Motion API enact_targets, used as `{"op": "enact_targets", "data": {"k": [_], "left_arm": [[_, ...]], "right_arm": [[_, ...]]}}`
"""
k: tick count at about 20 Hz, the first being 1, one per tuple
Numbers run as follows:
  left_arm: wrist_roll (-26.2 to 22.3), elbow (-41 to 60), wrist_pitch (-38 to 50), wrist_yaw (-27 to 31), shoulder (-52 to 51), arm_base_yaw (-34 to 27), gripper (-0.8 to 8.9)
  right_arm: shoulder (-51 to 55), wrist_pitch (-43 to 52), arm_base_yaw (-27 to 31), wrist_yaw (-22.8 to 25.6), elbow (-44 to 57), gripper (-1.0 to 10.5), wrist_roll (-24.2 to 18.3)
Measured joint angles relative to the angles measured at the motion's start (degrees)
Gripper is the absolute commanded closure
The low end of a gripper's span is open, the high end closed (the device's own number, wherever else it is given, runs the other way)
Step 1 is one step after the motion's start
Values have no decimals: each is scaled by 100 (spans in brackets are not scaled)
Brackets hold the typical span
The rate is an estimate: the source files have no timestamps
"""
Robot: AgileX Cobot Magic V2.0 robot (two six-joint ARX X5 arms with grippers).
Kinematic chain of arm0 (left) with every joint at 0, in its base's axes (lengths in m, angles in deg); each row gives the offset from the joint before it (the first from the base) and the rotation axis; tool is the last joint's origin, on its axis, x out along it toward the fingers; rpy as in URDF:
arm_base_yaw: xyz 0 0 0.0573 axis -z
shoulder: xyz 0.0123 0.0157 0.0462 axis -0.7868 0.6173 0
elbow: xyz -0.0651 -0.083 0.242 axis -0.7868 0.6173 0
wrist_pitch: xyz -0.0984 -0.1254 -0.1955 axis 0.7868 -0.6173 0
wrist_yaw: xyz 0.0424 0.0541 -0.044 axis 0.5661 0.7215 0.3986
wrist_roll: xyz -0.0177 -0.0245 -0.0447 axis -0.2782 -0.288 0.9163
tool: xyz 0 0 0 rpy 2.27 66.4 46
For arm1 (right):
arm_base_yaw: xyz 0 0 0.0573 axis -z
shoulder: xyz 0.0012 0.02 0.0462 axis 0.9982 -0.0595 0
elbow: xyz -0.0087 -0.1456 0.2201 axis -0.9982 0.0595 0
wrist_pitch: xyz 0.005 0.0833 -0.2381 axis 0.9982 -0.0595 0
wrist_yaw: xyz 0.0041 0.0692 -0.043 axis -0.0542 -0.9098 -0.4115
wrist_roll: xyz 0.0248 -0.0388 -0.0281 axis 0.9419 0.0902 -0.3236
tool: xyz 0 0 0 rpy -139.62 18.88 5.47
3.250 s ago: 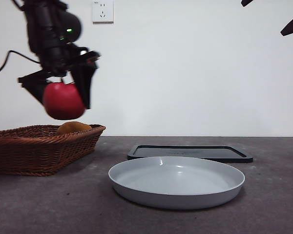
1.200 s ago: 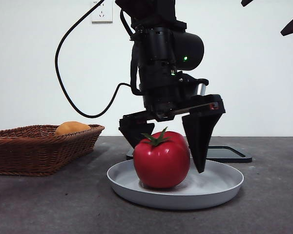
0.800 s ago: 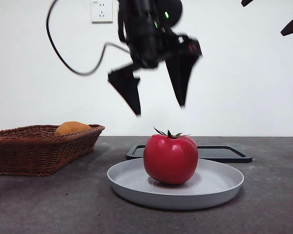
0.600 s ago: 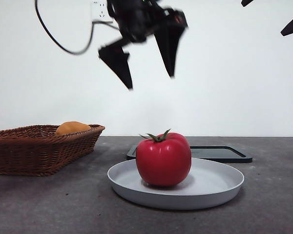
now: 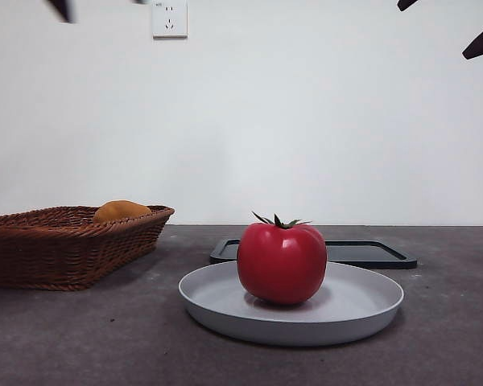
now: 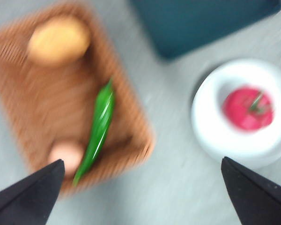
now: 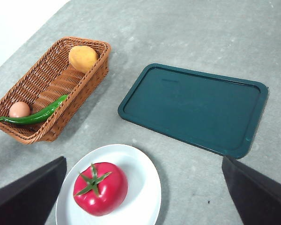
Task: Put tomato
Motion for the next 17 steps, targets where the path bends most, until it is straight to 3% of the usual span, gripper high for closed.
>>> {"op": "enact_targets", "data": {"k": [6, 10, 13, 17], "left_arm": [[-140, 3366, 2472, -57, -3318, -470, 126], [-341, 5316, 3327, -1412, -5145, -472, 126], [-177, 5914, 3300, -2179, -5860, -472, 126], [-81, 5917, 3390, -2299, -6083, -472, 125]], "right_arm": [[0, -2, 0, 2, 0, 221, 0], [0, -2, 0, 2, 0, 221, 0], [0, -2, 0, 0, 0, 221, 0], [0, -2, 0, 0, 0, 221, 0]]}}
